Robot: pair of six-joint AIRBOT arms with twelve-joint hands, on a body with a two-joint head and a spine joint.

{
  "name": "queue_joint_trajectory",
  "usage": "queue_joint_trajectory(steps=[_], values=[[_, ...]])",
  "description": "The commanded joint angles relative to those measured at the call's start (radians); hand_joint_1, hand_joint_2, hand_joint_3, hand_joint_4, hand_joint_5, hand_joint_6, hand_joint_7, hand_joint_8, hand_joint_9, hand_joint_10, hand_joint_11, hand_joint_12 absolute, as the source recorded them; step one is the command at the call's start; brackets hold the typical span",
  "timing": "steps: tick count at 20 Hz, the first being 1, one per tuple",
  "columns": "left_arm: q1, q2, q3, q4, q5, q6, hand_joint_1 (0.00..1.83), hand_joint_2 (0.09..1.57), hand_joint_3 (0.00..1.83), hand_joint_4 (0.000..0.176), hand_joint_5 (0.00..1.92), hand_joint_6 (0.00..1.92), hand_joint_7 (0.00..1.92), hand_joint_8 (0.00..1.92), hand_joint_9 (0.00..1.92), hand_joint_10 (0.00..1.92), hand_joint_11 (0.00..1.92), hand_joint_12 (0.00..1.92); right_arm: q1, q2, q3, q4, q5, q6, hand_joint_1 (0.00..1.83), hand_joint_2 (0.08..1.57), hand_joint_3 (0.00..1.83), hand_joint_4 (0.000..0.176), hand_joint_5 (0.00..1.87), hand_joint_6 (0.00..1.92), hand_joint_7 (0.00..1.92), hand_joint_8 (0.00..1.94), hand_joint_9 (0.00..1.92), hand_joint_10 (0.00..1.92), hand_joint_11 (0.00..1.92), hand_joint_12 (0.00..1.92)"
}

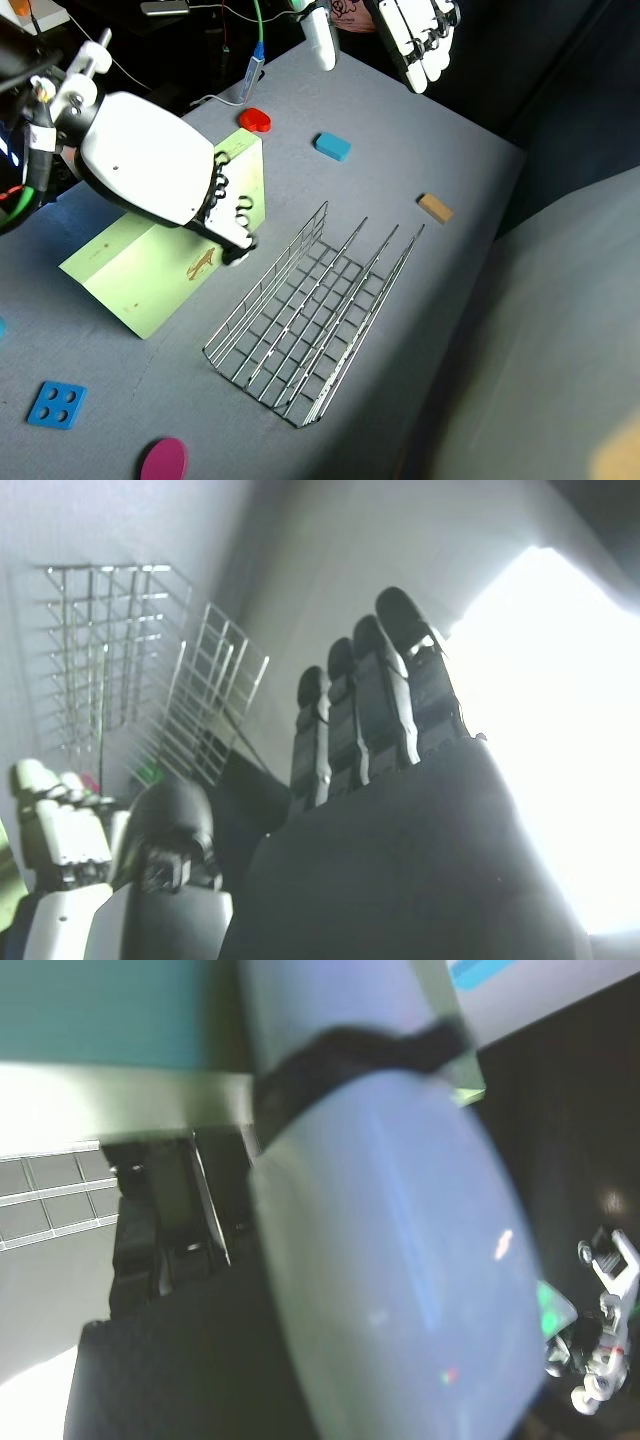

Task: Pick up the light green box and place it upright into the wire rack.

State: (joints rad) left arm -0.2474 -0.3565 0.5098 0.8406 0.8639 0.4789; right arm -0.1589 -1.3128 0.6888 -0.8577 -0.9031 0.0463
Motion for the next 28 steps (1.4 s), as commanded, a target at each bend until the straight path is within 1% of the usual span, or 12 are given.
queue_joint_trajectory(steps=[1,3,6,7,8,9,10,12,15,16,20,28], values=[[-0.013,0.005,-0.001,0.060,-0.064,0.005,0.00,1.14,0.00,0.000,0.19,0.01,0.19,0.00,0.20,0.00,0.00,0.80,0.015,0.000,0.002,-0.057,0.036,-0.008,1.23,1.09,0.00,0.000,0.94,0.89,1.12,0.69,1.07,0.32,0.68,1.36],[-0.013,0.005,-0.001,0.060,-0.064,0.005,0.00,1.11,0.00,0.000,0.20,0.01,0.22,0.01,0.23,0.01,0.00,0.86,0.018,0.001,0.002,-0.057,0.037,-0.011,1.27,1.09,0.01,0.000,0.98,0.80,1.09,1.02,0.92,0.99,0.75,1.50],[-0.014,0.005,-0.001,0.059,-0.063,0.004,0.00,1.54,0.08,0.005,0.01,0.00,0.01,0.00,0.06,0.00,0.00,0.65,0.023,0.005,0.002,-0.057,0.037,-0.011,1.36,1.11,0.00,0.000,0.94,0.77,1.06,1.01,0.85,1.37,0.75,1.57],[-0.014,0.005,-0.002,0.059,-0.063,0.004,0.00,1.49,0.03,0.009,0.01,0.00,0.02,0.00,0.07,0.01,0.00,0.62,0.025,0.008,0.001,-0.057,0.037,-0.011,1.37,1.12,0.00,0.000,0.93,0.78,1.04,1.02,0.85,1.41,0.74,1.56],[-0.014,0.005,-0.002,0.059,-0.063,0.004,0.00,1.31,0.00,0.000,0.11,0.02,0.09,0.01,0.12,0.01,0.00,0.63,0.026,0.010,0.001,-0.057,0.036,-0.011,1.37,1.15,0.00,0.000,0.87,0.87,0.98,1.10,0.80,1.45,0.73,1.56],[-0.014,0.005,-0.002,0.059,-0.063,0.004,0.00,1.34,0.00,0.000,0.10,0.01,0.09,0.00,0.13,0.01,0.00,0.64,0.031,0.016,-0.003,-0.057,0.034,-0.013,1.36,1.16,0.00,0.000,0.86,0.90,0.96,1.13,0.78,1.47,0.72,1.57],[-0.014,0.005,-0.002,0.059,-0.063,0.004,0.00,1.20,0.00,0.000,0.15,0.02,0.15,0.01,0.16,0.02,0.00,0.69,0.039,0.023,-0.010,-0.057,0.032,-0.015,1.28,1.12,0.00,0.000,0.94,0.84,1.02,1.14,0.81,1.30,0.73,1.57],[-0.014,0.005,-0.002,0.059,-0.063,0.004,0.00,1.13,0.00,0.000,0.22,0.01,0.22,0.01,0.20,0.01,0.00,0.73,0.065,0.040,-0.029,-0.057,0.021,-0.015,1.26,1.11,0.00,0.000,0.96,0.82,1.04,1.13,0.84,1.22,0.73,1.56],[-0.014,0.005,-0.002,0.059,-0.059,0.004,0.00,1.14,0.00,0.000,0.24,0.01,0.23,0.01,0.21,0.01,0.00,0.76,0.123,0.065,-0.053,-0.023,0.007,-0.029,1.27,1.11,0.00,0.000,0.94,0.86,1.05,1.10,0.85,1.21,0.74,1.56],[-0.014,0.005,-0.002,0.059,-0.059,0.004,0.00,1.15,0.00,0.000,0.23,0.01,0.20,0.00,0.18,0.00,0.00,0.71,0.140,0.070,-0.056,-0.009,0.004,-0.037,1.35,1.12,0.00,0.000,0.92,0.83,1.04,1.03,0.85,1.37,0.72,1.57],[-0.013,0.005,-0.002,0.059,-0.052,0.004,0.00,1.15,0.00,0.000,0.23,0.00,0.20,0.00,0.18,0.01,0.00,0.69,0.233,0.094,-0.059,0.017,0.002,-0.081,1.26,1.11,0.00,0.000,0.93,0.88,1.05,1.11,0.83,1.23,0.72,1.58],[-0.014,0.006,-0.001,0.060,-0.029,0.016,0.00,1.15,0.00,0.000,0.25,0.01,0.24,0.00,0.23,0.01,0.00,0.78,0.324,0.091,-0.040,-0.123,-0.014,-0.086,1.26,1.12,0.00,0.000,0.93,0.89,1.04,1.11,0.83,1.23,0.71,1.58]])
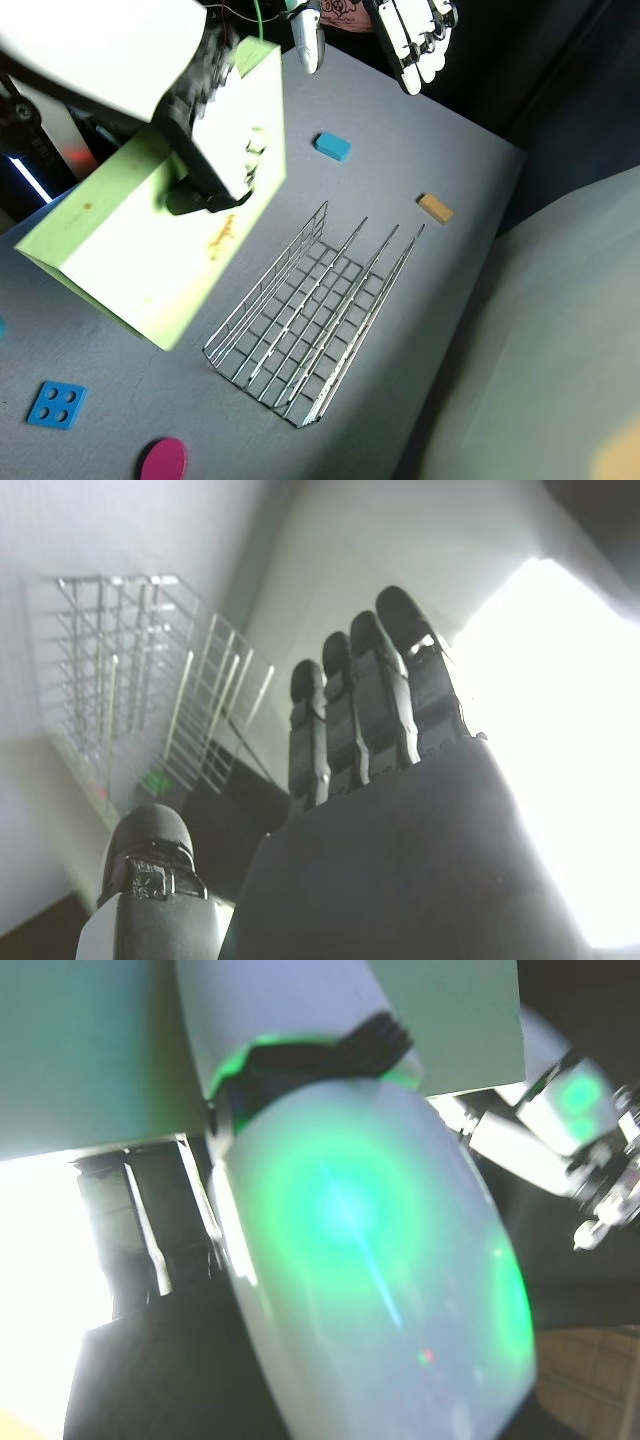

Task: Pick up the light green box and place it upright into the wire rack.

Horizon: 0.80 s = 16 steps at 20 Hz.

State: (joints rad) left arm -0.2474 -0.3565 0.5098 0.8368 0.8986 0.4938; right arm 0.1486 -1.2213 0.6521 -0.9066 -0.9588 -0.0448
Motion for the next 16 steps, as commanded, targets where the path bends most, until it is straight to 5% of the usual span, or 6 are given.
queue_joint_trajectory(steps=[1,12,14,16], values=[[-0.015,0.006,-0.001,0.063,-0.063,0.001,0.00,1.15,0.00,0.000,0.25,0.01,0.24,0.00,0.23,0.01,0.00,0.79,0.018,-0.004,0.004,-0.087,0.041,0.005,1.26,1.12,0.00,0.000,0.92,0.89,1.04,1.11,0.83,1.23,0.70,1.58],[-0.024,0.006,-0.004,0.063,-0.072,0.000,0.00,1.20,0.00,0.000,0.16,0.01,0.15,0.01,0.16,0.01,0.00,0.68,-0.007,-0.117,0.165,-0.109,0.062,0.009,1.25,1.13,0.00,0.000,0.91,0.91,1.02,1.15,0.82,1.25,0.70,1.58],[-0.024,0.006,-0.004,0.059,-0.072,0.000,0.00,1.14,0.00,0.000,0.23,0.01,0.23,0.01,0.23,0.01,0.00,0.79,-0.022,-0.141,0.188,-0.109,0.064,0.009,1.25,1.13,0.00,0.000,0.93,0.90,1.00,1.17,0.79,1.25,0.70,1.60],[-0.024,0.006,-0.004,0.059,-0.072,0.000,0.00,1.25,0.02,0.000,0.18,0.00,0.19,0.00,0.21,0.00,0.00,0.81,-0.034,-0.159,0.202,-0.145,0.070,0.025,1.25,1.12,0.00,0.000,0.94,0.88,1.01,1.16,0.79,1.26,0.70,1.60]])
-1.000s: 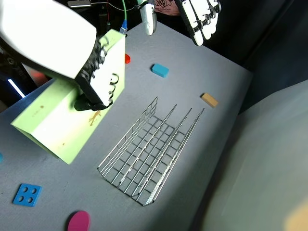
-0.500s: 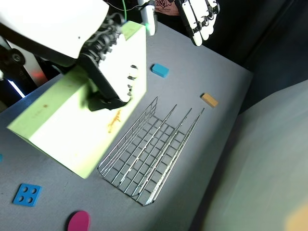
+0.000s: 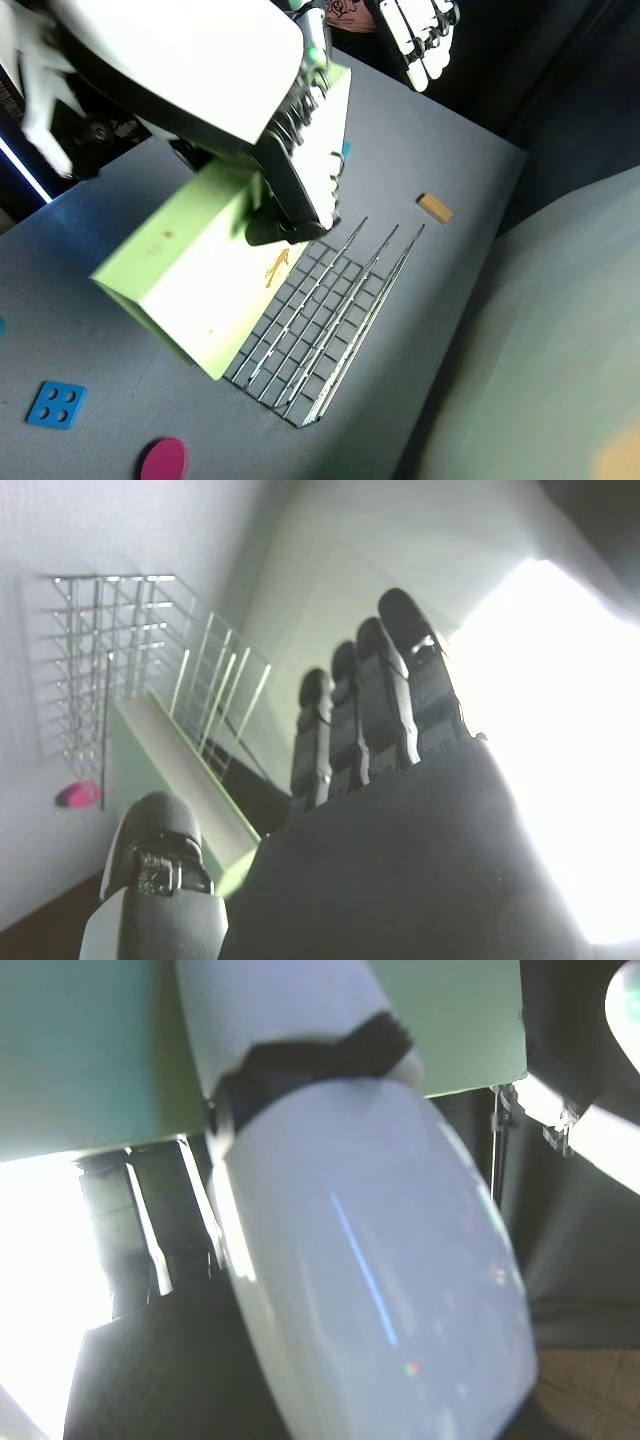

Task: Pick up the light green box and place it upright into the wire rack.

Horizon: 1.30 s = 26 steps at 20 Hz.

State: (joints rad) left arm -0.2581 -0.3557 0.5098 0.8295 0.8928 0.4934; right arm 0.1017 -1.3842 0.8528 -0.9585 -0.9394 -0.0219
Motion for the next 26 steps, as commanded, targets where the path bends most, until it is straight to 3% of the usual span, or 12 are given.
queue_joint_trajectory(steps=[1,2,3,6,7,9,11,16,17,19,25,26], values=[[-0.013,0.005,-0.004,0.066,-0.067,0.000,0.00,1.40,0.04,0.000,0.06,0.00,0.04,0.00,0.08,0.00,0.00,0.70,0.010,-0.005,0.008,-0.106,0.054,0.007,1.25,1.12,0.00,0.000,0.96,0.85,1.01,1.16,0.79,1.26,0.69,1.59],[-0.013,0.005,-0.004,0.066,-0.068,0.000,0.00,1.40,0.04,0.000,0.06,0.00,0.04,0.00,0.08,0.00,0.00,0.70,0.009,-0.012,0.014,-0.108,0.057,0.007,1.25,1.12,0.00,0.000,0.96,0.85,1.01,1.16,0.79,1.26,0.69,1.59],[-0.013,0.005,-0.004,0.066,-0.071,0.000,0.00,1.48,0.03,0.006,0.00,0.00,0.00,0.00,0.00,0.00,0.00,0.37,0.008,-0.023,0.027,-0.108,0.058,0.009,1.25,1.12,0.00,0.000,0.92,0.91,1.02,1.15,0.79,1.26,0.69,1.58],[-0.013,0.005,-0.004,0.059,-0.074,0.000,0.00,1.54,0.03,0.017,0.00,0.00,0.00,0.00,0.02,0.00,0.00,0.49,0.004,-0.045,0.055,-0.106,0.060,0.013,1.25,1.13,0.00,0.000,0.91,0.93,1.01,1.16,0.81,1.27,0.70,1.60],[-0.013,0.005,-0.004,0.057,-0.074,0.001,0.00,1.28,0.00,0.000,0.11,0.03,0.14,0.03,0.12,0.03,0.00,0.62,0.001,-0.051,0.062,-0.102,0.060,0.013,1.25,1.13,0.00,0.000,0.91,0.91,1.01,1.17,0.80,1.26,0.70,1.59],[-0.013,0.005,-0.004,0.057,-0.080,0.004,0.00,1.50,0.02,0.000,0.02,0.00,0.02,0.00,0.05,0.00,0.00,0.59,-0.006,-0.060,0.073,-0.101,0.063,0.014,1.25,1.13,0.00,0.000,0.92,0.91,1.01,1.18,0.79,1.26,0.70,1.59],[-0.013,0.005,-0.004,0.056,-0.083,0.005,0.00,1.38,0.00,0.000,0.06,0.01,0.05,0.01,0.08,0.02,0.00,0.60,-0.015,-0.067,0.082,-0.101,0.062,0.020,1.25,1.13,0.00,0.000,0.92,0.91,1.01,1.17,0.80,1.26,0.70,1.62],[-0.013,0.004,-0.004,0.044,-0.084,0.016,0.00,1.50,0.00,0.000,0.08,0.02,0.14,0.01,0.12,0.02,0.00,0.62,-0.039,-0.082,0.107,-0.101,0.064,0.030,1.25,1.12,0.00,0.000,0.93,0.90,1.01,1.15,0.80,1.28,0.72,1.65],[-0.013,0.004,-0.004,0.044,-0.084,0.016,0.00,1.26,0.00,0.000,0.15,0.01,0.19,0.01,0.16,0.01,0.00,0.66,-0.043,-0.084,0.110,-0.101,0.065,0.032,1.25,1.12,0.00,0.000,0.93,0.90,1.01,1.15,0.80,1.28,0.72,1.65],[-0.013,0.004,-0.004,0.044,-0.084,0.016,0.00,1.17,0.00,0.000,0.22,0.01,0.24,0.01,0.19,0.01,0.00,0.73,-0.051,-0.087,0.123,-0.101,0.074,0.047,1.25,1.13,0.00,0.000,0.93,0.90,1.01,1.16,0.80,1.26,0.70,1.62],[-0.013,0.004,-0.002,0.044,-0.084,0.011,0.00,1.56,0.13,0.000,0.01,0.00,0.01,0.00,0.02,0.00,0.00,0.53,-0.080,-0.101,0.149,-0.101,0.086,0.062,1.25,1.13,0.00,0.000,0.90,0.94,1.02,1.14,0.81,1.24,0.69,1.59],[-0.013,0.004,-0.002,0.044,-0.084,0.011,0.00,1.48,0.05,0.000,0.04,0.01,0.07,0.01,0.08,0.02,0.00,0.66,-0.085,-0.103,0.153,-0.099,0.087,0.062,1.25,1.13,0.00,0.000,0.90,0.94,1.02,1.15,0.81,1.24,0.68,1.59]])
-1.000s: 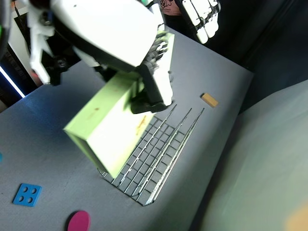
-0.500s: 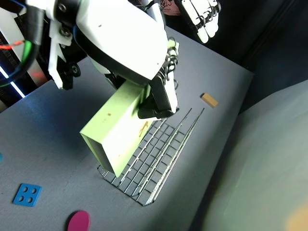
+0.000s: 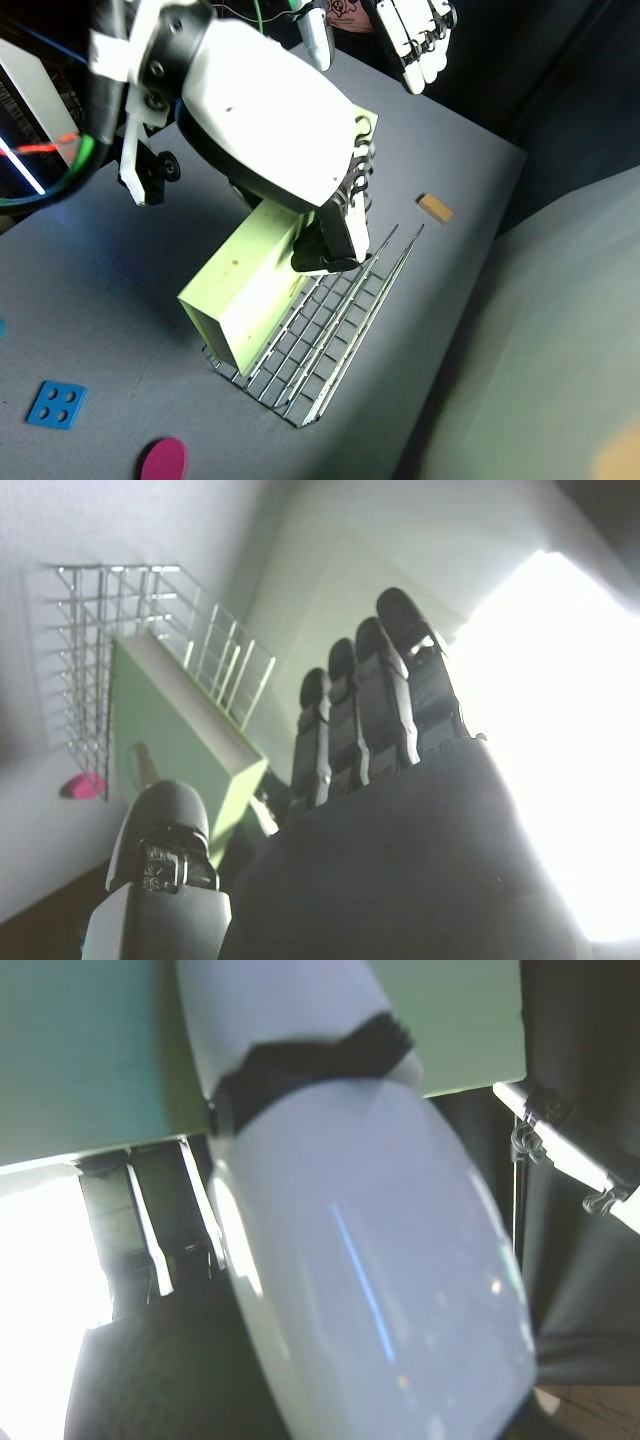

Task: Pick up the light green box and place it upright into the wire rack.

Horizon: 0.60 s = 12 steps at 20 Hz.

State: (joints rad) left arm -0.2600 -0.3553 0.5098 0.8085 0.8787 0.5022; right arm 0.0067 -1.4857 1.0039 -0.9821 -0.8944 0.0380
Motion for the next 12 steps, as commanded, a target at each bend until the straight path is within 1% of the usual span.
queue_joint_trajectory(steps=[1,2,5,6,7,8,9,10,11,12], values=[[-0.011,0.003,-0.002,0.065,-0.078,0.003,0.00,1.24,0.00,0.000,0.14,0.02,0.19,0.01,0.16,0.02,0.00,0.72,0.003,-0.003,0.007,-0.071,0.045,0.002,1.34,1.16,0.00,0.000,0.84,0.98,0.96,1.14,0.77,1.44,0.67,1.59],[-0.011,0.003,-0.002,0.065,-0.079,0.003,0.00,1.11,0.00,0.000,0.21,0.01,0.25,0.01,0.21,0.02,0.00,0.77,-0.002,-0.004,0.011,-0.070,0.048,0.002,1.36,1.17,0.00,0.000,0.82,1.00,0.95,1.15,0.75,1.49,0.67,1.60],[-0.011,-0.001,-0.001,0.065,-0.082,0.003,0.00,1.08,0.00,0.000,0.22,0.01,0.24,0.00,0.22,0.01,0.00,0.78,-0.020,-0.013,0.030,-0.065,0.053,0.003,1.36,1.17,0.00,0.000,0.81,1.00,0.94,1.15,0.75,1.50,0.67,1.60],[-0.011,-0.004,0.000,0.065,-0.086,0.003,0.00,1.40,0.08,0.000,0.05,0.00,0.05,0.00,0.07,0.00,0.00,0.59,-0.024,-0.015,0.037,-0.057,0.056,0.003,1.36,1.17,0.00,0.000,0.83,0.98,0.93,1.17,0.75,1.51,0.67,1.60],[-0.010,-0.008,0.001,0.065,-0.088,0.005,0.00,1.54,0.07,0.000,0.01,0.00,0.01,0.00,0.03,0.00,0.00,0.52,-0.029,-0.017,0.044,-0.049,0.058,0.003,1.36,1.17,0.00,0.000,0.83,0.98,0.93,1.17,0.74,1.51,0.66,1.60],[-0.010,-0.013,0.003,0.064,-0.088,0.005,0.00,1.41,0.00,0.000,0.02,0.00,0.08,0.01,0.10,0.02,0.00,0.62,-0.034,-0.019,0.049,-0.048,0.060,0.002,1.36,1.17,0.00,0.000,0.83,0.98,0.93,1.18,0.75,1.50,0.67,1.60],[-0.010,-0.017,0.004,0.060,-0.088,0.005,0.00,1.21,0.00,0.000,0.16,0.04,0.19,0.03,0.17,0.03,0.00,0.76,-0.038,-0.020,0.052,-0.048,0.061,0.002,1.36,1.17,0.00,0.000,0.83,0.98,0.93,1.17,0.75,1.50,0.67,1.60],[-0.009,-0.021,0.004,0.058,-0.088,0.006,0.00,1.30,0.00,0.000,0.10,0.01,0.14,0.01,0.14,0.01,0.00,0.74,-0.042,-0.022,0.056,-0.048,0.062,0.002,1.36,1.17,0.00,0.000,0.83,0.98,0.93,1.17,0.75,1.50,0.67,1.60],[-0.008,-0.022,0.004,0.056,-0.088,0.007,0.00,1.26,0.00,0.000,0.16,0.02,0.18,0.01,0.14,0.01,0.00,0.72,-0.044,-0.023,0.058,-0.048,0.063,0.002,1.36,1.17,0.00,0.000,0.83,0.98,0.94,1.17,0.75,1.50,0.67,1.60],[-0.005,-0.022,0.003,0.053,-0.092,0.008,0.00,1.34,0.01,0.000,0.14,0.00,0.18,0.00,0.14,0.00,0.00,0.70,-0.048,-0.024,0.060,-0.050,0.064,0.002,1.36,1.17,0.00,0.000,0.81,0.99,0.93,1.17,0.75,1.51,0.65,1.62]])
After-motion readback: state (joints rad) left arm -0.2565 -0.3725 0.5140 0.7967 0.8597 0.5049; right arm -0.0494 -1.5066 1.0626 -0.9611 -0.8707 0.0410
